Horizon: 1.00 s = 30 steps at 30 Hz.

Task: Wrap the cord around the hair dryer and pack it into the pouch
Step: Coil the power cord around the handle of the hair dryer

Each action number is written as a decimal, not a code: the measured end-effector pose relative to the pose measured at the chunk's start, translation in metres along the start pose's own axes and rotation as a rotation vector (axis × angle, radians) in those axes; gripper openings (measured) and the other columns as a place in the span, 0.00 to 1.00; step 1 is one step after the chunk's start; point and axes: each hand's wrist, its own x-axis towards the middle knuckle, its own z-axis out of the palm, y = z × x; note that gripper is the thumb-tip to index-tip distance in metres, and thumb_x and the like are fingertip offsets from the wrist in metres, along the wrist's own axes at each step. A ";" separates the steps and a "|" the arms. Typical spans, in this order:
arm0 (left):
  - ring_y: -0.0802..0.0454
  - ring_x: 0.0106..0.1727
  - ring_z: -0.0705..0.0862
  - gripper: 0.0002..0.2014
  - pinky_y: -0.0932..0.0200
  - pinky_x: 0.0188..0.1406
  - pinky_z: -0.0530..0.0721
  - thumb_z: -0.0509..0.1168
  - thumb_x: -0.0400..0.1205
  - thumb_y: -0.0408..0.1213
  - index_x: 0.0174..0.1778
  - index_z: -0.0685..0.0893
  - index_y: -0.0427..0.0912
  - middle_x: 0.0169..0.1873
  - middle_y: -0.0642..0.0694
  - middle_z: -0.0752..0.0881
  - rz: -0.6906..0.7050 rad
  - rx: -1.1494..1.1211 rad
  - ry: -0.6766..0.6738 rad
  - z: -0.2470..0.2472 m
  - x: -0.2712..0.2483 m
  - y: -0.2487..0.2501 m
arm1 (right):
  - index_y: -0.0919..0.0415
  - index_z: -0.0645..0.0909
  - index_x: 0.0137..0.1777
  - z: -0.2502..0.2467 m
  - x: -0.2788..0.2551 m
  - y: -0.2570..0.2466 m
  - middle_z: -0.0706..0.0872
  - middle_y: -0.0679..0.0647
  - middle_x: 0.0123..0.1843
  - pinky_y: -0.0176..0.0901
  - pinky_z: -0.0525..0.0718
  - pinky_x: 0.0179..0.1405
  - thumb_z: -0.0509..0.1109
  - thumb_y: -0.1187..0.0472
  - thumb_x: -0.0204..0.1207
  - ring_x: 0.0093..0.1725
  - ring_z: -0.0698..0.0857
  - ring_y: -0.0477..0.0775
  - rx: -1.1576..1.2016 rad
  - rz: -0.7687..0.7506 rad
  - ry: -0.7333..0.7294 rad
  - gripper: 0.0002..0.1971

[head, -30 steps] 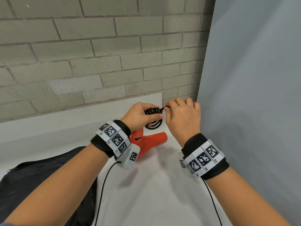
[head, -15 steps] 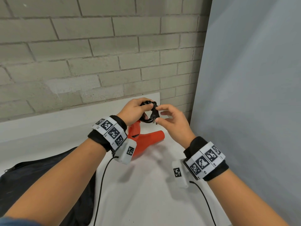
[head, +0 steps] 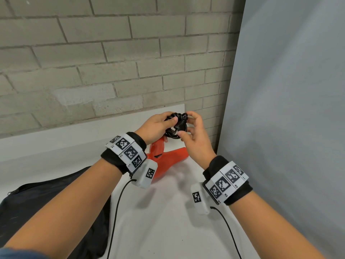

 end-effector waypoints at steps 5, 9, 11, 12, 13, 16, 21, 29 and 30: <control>0.63 0.18 0.79 0.14 0.71 0.17 0.76 0.58 0.83 0.36 0.64 0.74 0.40 0.36 0.47 0.81 -0.039 -0.057 -0.066 -0.003 -0.001 0.000 | 0.53 0.63 0.69 0.002 0.002 0.002 0.75 0.42 0.57 0.36 0.80 0.47 0.65 0.72 0.75 0.50 0.82 0.48 0.030 0.008 0.036 0.25; 0.61 0.20 0.79 0.16 0.69 0.20 0.78 0.64 0.79 0.33 0.62 0.74 0.35 0.36 0.46 0.81 -0.032 -0.053 -0.145 -0.005 -0.001 -0.004 | 0.54 0.63 0.70 0.002 0.003 0.006 0.75 0.54 0.65 0.32 0.80 0.41 0.64 0.71 0.77 0.49 0.82 0.46 0.041 0.018 0.029 0.24; 0.61 0.21 0.80 0.18 0.69 0.21 0.79 0.63 0.80 0.31 0.65 0.72 0.34 0.38 0.46 0.81 -0.030 -0.048 -0.161 -0.006 -0.001 -0.002 | 0.54 0.62 0.72 0.002 0.003 0.006 0.74 0.51 0.63 0.28 0.81 0.39 0.63 0.72 0.77 0.47 0.82 0.42 0.046 0.024 0.030 0.26; 0.62 0.22 0.81 0.17 0.70 0.22 0.79 0.61 0.80 0.29 0.66 0.71 0.34 0.39 0.46 0.81 -0.024 -0.045 -0.172 -0.007 -0.001 -0.001 | 0.54 0.61 0.73 0.002 0.004 0.005 0.74 0.49 0.62 0.27 0.81 0.39 0.63 0.73 0.77 0.46 0.82 0.41 0.051 0.032 0.028 0.27; 0.64 0.23 0.82 0.17 0.70 0.22 0.79 0.60 0.81 0.29 0.66 0.71 0.35 0.40 0.46 0.81 -0.016 -0.041 -0.183 -0.006 -0.001 0.001 | 0.54 0.60 0.74 0.001 0.004 0.004 0.73 0.48 0.61 0.27 0.81 0.41 0.63 0.73 0.77 0.46 0.82 0.41 0.051 0.040 0.026 0.28; 0.63 0.30 0.82 0.17 0.69 0.24 0.80 0.60 0.81 0.31 0.66 0.73 0.41 0.43 0.47 0.82 -0.004 -0.052 -0.194 -0.007 0.001 0.000 | 0.53 0.59 0.76 0.000 0.005 0.000 0.72 0.45 0.59 0.34 0.81 0.53 0.62 0.71 0.78 0.48 0.82 0.43 0.012 0.040 0.028 0.29; 0.63 0.24 0.79 0.13 0.69 0.24 0.79 0.60 0.82 0.35 0.62 0.75 0.49 0.42 0.48 0.82 -0.018 -0.074 -0.174 -0.004 0.001 0.000 | 0.57 0.59 0.77 0.001 0.003 0.000 0.75 0.42 0.62 0.50 0.76 0.71 0.60 0.70 0.79 0.67 0.78 0.55 -0.041 0.004 0.087 0.27; 0.62 0.25 0.79 0.22 0.67 0.25 0.80 0.62 0.79 0.28 0.69 0.70 0.49 0.44 0.49 0.82 -0.012 -0.088 -0.192 -0.005 0.003 0.001 | 0.57 0.61 0.77 0.011 0.003 0.006 0.74 0.56 0.71 0.59 0.74 0.72 0.61 0.70 0.77 0.70 0.76 0.59 -0.049 -0.014 0.220 0.28; 0.62 0.23 0.79 0.24 0.68 0.24 0.80 0.61 0.80 0.27 0.71 0.69 0.48 0.44 0.50 0.82 -0.014 -0.081 -0.188 -0.006 0.003 0.001 | 0.57 0.62 0.76 0.011 0.004 0.006 0.74 0.54 0.68 0.60 0.76 0.70 0.62 0.70 0.77 0.68 0.78 0.60 -0.029 -0.009 0.224 0.28</control>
